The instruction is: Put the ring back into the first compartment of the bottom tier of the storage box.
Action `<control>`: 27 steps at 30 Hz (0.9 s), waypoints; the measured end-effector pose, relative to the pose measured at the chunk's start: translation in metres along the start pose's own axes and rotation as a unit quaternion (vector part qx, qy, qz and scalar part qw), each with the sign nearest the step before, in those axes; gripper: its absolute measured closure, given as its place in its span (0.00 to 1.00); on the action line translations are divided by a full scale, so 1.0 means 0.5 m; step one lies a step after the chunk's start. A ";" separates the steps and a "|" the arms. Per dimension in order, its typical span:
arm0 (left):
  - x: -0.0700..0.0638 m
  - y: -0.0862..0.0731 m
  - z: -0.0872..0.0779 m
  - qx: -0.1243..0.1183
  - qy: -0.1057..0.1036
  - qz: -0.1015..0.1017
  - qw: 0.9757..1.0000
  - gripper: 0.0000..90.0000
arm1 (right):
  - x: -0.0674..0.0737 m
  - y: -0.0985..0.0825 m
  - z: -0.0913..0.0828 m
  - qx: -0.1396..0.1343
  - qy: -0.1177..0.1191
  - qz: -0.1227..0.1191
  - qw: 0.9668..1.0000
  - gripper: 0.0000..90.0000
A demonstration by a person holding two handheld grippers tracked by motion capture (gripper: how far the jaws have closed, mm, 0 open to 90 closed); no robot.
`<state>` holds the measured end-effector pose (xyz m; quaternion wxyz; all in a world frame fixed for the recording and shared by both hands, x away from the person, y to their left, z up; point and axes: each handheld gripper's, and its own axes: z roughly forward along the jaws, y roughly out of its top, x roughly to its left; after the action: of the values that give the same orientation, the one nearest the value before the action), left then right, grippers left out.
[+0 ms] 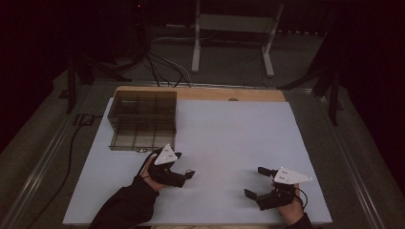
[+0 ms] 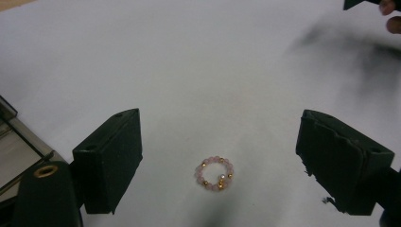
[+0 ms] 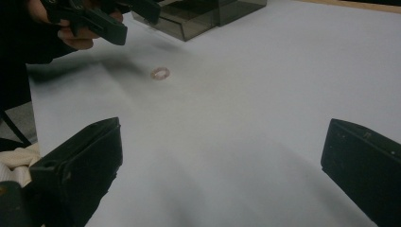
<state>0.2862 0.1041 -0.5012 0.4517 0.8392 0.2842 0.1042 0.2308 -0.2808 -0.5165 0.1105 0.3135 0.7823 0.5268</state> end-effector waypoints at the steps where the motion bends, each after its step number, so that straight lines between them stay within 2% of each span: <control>1: -0.002 0.000 0.003 0.006 0.006 0.001 1.000 0.19 | 0.000 0.000 0.000 0.000 0.000 0.001 1.000 0.00; 4: -0.001 0.000 0.006 0.009 0.014 -0.004 1.000 0.26 | 0.001 0.000 0.000 0.000 0.001 0.000 1.000 0.00; 13: 0.002 0.001 0.016 0.026 0.030 -0.019 0.999 0.35 | 0.001 0.000 0.000 0.000 0.001 0.000 1.000 0.00; 20: 0.005 0.000 0.024 0.040 0.029 -0.033 0.998 0.42 | 0.001 0.000 0.000 0.000 0.001 0.000 1.000 0.00; 27: 0.007 -0.004 0.030 0.051 0.024 -0.030 0.998 0.52 | 0.001 0.000 0.000 0.000 0.002 0.000 1.000 0.00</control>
<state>0.2946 0.0966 -0.5118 0.4045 0.8493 0.3251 0.0963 0.2302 -0.2804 -0.5162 0.1090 0.3128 0.7825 0.5271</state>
